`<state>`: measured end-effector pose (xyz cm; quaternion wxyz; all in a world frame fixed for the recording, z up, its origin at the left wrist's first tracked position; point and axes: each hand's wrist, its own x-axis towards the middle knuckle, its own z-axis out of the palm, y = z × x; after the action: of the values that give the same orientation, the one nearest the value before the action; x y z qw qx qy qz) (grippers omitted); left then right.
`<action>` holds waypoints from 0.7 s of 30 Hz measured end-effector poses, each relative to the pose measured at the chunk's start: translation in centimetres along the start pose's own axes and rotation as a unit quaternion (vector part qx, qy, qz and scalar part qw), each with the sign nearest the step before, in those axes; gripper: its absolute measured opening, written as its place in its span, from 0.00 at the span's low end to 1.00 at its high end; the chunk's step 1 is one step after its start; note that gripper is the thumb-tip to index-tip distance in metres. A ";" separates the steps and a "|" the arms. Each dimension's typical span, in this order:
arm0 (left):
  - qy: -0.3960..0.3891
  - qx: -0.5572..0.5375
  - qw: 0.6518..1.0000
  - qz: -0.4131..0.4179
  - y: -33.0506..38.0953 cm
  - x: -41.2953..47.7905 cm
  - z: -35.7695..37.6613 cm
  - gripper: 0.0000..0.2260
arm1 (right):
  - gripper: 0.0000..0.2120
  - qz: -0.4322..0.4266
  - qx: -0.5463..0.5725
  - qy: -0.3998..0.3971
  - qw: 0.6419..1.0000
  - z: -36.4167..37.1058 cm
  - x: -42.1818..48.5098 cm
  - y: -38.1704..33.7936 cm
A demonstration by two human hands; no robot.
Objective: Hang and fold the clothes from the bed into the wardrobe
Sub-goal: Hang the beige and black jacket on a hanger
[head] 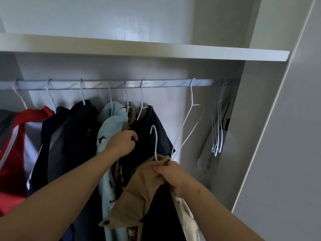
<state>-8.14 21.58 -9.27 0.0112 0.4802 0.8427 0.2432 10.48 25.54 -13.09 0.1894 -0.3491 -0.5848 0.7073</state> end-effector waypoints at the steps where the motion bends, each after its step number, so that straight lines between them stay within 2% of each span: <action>1: -0.003 0.001 1.000 -0.004 0.1 -0.1 -0.1 0.11 | 0.08 -0.008 0.007 0.016 1.000 0.1 0.1 -0.1; 6: -0.043 -0.030 0.998 -0.016 1.7 -0.4 -0.2 0.11 | 0.11 -0.003 0.037 0.174 0.984 -2.2 0.6 -1.3; 9: -0.073 -0.085 0.993 -0.031 3.2 -0.1 0.3 0.11 | 0.11 0.015 0.059 0.233 0.971 -3.7 0.2 -2.5; 11: -0.099 -0.102 0.989 -0.047 4.0 0.2 0.5 0.11 | 0.12 0.020 0.060 0.236 0.970 -4.3 -0.2 -3.4; 13: -0.111 -0.095 0.988 -0.038 4.4 0.6 0.5 0.17 | 0.12 0.010 0.050 0.222 0.974 -4.3 -0.7 -4.3; 16: -0.068 -0.044 0.997 0.001 4.4 1.4 -0.1 0.24 | 0.14 -0.018 0.016 0.202 0.979 -4.0 -1.0 -5.6; 18: -0.043 -0.038 0.998 0.000 4.3 2.2 -0.7 0.24 | 0.15 -0.046 -0.004 0.184 0.982 -3.7 -0.8 -6.7; 21: -0.045 -0.101 0.994 -0.026 4.1 3.2 -1.4 0.21 | 0.13 -0.083 -0.031 0.181 0.980 -3.4 -0.2 -9.0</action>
<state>-6.93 25.32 -5.62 0.1040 0.4648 0.8249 0.3044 11.77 29.92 -4.65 0.3394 -0.4272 -0.5892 0.5960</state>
